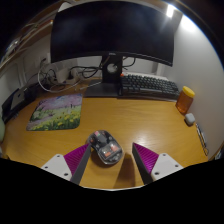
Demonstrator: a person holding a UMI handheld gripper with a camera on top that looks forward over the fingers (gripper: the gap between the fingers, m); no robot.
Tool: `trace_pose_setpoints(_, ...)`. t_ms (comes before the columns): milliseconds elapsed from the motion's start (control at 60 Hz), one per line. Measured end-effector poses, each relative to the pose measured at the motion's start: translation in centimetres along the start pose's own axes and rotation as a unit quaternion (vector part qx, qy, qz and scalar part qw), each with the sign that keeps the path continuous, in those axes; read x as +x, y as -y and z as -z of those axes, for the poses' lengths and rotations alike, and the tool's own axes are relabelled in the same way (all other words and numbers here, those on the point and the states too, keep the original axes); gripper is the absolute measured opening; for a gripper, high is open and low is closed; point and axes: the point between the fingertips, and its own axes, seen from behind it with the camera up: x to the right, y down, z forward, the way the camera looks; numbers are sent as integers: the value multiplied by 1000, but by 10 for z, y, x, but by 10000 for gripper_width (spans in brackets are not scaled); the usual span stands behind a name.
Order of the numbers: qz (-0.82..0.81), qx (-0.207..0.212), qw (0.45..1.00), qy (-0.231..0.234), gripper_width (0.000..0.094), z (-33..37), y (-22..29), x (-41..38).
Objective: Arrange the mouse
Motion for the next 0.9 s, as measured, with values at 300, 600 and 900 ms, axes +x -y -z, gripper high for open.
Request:
trace_pose_setpoints(300,-15,-4,1000,-7,869,-29,23,21)
trace_pose_setpoints(600,-20,-12,1000,-5,429,-27,18,24)
trace_pose_setpoints(900,-31,22,999,-6,420,9,93,11)
